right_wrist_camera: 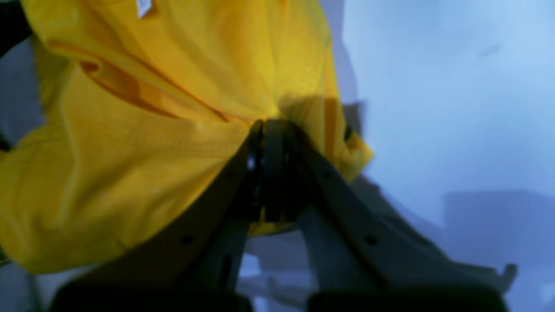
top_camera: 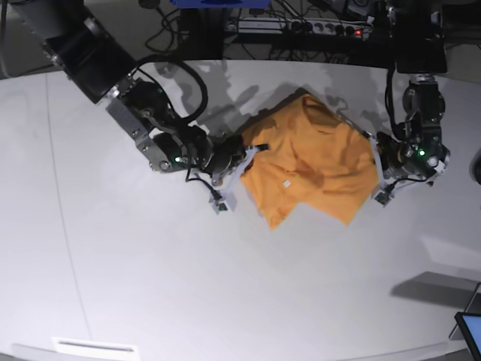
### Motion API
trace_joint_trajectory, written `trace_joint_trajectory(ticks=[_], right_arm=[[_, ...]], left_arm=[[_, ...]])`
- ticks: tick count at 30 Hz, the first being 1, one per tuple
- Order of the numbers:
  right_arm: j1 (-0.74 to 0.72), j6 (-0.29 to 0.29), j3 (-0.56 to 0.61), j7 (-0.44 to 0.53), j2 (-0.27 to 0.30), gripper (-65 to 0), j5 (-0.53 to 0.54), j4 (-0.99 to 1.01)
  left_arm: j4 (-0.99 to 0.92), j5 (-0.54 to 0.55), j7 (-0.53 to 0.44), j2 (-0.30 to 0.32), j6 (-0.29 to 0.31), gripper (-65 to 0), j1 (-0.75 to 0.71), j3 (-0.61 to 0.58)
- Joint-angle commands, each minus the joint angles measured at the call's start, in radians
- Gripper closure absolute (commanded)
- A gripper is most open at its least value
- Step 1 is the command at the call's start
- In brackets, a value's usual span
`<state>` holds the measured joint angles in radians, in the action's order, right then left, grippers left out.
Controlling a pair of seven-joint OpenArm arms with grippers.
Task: Fold the T-shirt properly
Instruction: 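Lay the shirt down and open both grippers, releasing it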
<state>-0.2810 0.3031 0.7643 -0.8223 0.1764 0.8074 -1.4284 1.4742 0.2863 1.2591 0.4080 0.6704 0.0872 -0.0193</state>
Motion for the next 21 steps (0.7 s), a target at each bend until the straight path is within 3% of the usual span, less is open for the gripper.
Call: trace_joint_trajectory(ticks=[1,14,17,21], right_arm=[[-0.025,0.025,-0.006,-0.01,0.025,0.0,-0.056,-0.004],[-0.126,0.023,-0.006,-0.101,0.048,0.0,-0.13,-0.005],[-0.145,0.023,-0.006,-0.116,0.05,0.0,-0.135,-0.005],[-0.136,0.023,-0.006,-0.116,0.047,0.0,-0.128,-0.012]], left_arm=[[-0.022,0.064,0.046,-0.042,0.028,0.0,-0.03,-0.02],[-0.023,0.064,0.095,-0.183,0.028,0.0,-0.011,-0.112],[-0.023,0.07,0.095,-0.209,-0.045,0.0,-0.004,-0.143],[-0.013,0.074,0.095,-0.218,-0.062,0.0,0.013,-0.153]])
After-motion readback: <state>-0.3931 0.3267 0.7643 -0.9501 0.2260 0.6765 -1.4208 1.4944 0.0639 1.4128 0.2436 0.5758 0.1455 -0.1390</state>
